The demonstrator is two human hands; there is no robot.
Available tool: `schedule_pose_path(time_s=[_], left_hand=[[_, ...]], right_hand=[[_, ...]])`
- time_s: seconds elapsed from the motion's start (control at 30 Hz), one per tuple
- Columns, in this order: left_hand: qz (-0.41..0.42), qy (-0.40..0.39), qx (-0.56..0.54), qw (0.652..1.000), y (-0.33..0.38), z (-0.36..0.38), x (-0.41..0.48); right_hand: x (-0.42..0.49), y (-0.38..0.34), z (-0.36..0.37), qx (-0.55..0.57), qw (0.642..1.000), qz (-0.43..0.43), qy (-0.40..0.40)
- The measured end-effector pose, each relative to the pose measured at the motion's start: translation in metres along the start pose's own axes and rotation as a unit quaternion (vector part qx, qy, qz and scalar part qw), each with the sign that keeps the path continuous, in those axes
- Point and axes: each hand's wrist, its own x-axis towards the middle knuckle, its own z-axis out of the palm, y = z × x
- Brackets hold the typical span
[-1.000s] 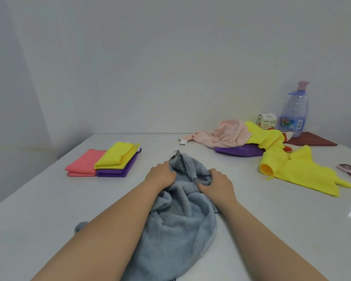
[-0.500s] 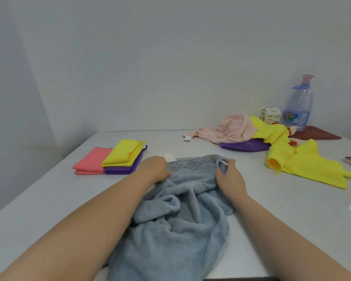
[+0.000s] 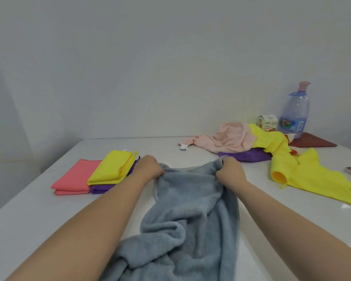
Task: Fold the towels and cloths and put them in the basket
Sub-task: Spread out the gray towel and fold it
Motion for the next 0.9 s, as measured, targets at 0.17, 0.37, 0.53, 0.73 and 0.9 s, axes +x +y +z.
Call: schedule_pose_path(time_s=[0.17, 0.37, 0.53, 0.73, 0.9], left_hand=[[-0.007, 0.066, -0.210, 0.976, 0.014, -0.034, 0.043], [0.012, 0.190, -0.433, 0.881, 0.038, -0.065, 0.109], [0.014, 0.041, -0.362, 0.931, 0.029, -0.029, 0.116], [0.140, -0.112, 0.057, 0.982, -0.015, 0.034, 0.069], [0.185, -0.070, 0.187, 0.962, -0.028, 0.036, 0.028]], right_hand=[[0.052, -0.033, -0.020, 0.027, 0.998, -0.042, 0.038], [0.140, -0.076, -0.034, 0.155, 0.976, -0.058, 0.142], [0.151, -0.063, 0.018, 0.059, 0.997, 0.034, 0.022], [0.067, -0.041, 0.081, -0.160, 0.977, -0.105, -0.098], [-0.011, -0.034, 0.061, -0.245, 0.946, -0.174, -0.120]])
